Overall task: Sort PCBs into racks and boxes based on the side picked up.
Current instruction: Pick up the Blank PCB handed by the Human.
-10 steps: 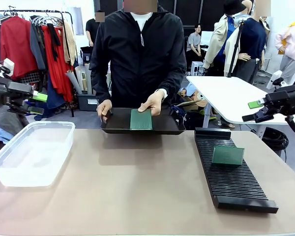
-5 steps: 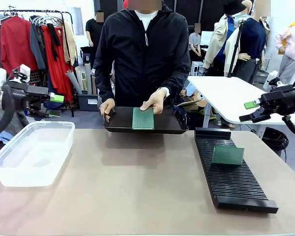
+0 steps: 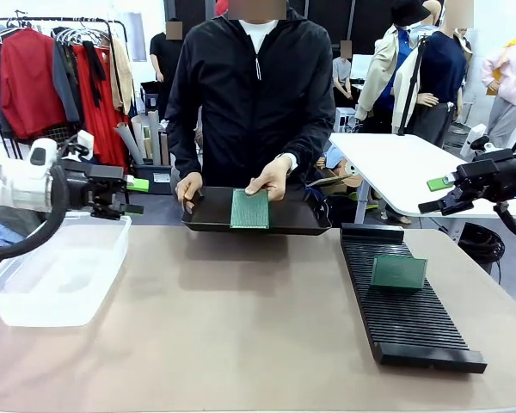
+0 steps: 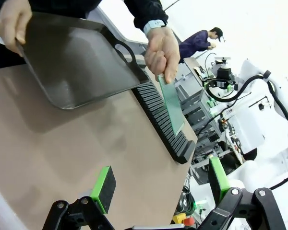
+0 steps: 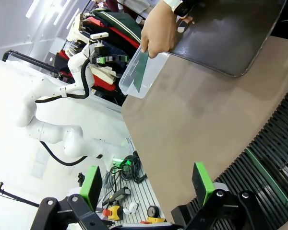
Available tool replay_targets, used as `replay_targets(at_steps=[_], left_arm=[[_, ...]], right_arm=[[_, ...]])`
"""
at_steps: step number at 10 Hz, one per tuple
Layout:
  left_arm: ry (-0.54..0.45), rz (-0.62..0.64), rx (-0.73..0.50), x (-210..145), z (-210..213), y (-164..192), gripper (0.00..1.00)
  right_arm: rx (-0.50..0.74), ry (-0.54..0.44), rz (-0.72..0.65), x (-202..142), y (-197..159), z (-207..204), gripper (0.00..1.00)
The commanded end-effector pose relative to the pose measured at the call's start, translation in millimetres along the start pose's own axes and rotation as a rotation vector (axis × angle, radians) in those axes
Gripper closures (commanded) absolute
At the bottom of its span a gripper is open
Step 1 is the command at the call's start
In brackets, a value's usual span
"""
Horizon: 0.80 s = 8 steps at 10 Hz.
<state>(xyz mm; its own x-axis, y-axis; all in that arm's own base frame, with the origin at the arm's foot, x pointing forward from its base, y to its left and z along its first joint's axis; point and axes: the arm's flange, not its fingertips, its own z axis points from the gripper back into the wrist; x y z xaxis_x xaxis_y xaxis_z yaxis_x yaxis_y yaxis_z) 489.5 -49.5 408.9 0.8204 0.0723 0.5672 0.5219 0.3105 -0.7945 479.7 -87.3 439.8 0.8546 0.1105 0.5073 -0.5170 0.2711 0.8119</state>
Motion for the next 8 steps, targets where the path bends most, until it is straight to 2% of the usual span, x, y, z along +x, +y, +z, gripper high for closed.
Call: replay_targets(at_steps=[1,5,8], left_arm=[[0.04,0.01,-0.073,-2.2,-15.0,3.6,0.0],[0.068,-0.015,-0.171,-6.0,-58.0,4.7,0.0],[0.105,0.017,-0.204,2.3,-90.3,12.0,0.0]], right_arm=[[0.008,0.001,0.001,0.0,2.0,0.4,0.0],[0.008,0.001,0.001,0.0,2.0,0.4,0.0],[0.008,0.001,0.001,0.0,2.0,0.4,0.0]])
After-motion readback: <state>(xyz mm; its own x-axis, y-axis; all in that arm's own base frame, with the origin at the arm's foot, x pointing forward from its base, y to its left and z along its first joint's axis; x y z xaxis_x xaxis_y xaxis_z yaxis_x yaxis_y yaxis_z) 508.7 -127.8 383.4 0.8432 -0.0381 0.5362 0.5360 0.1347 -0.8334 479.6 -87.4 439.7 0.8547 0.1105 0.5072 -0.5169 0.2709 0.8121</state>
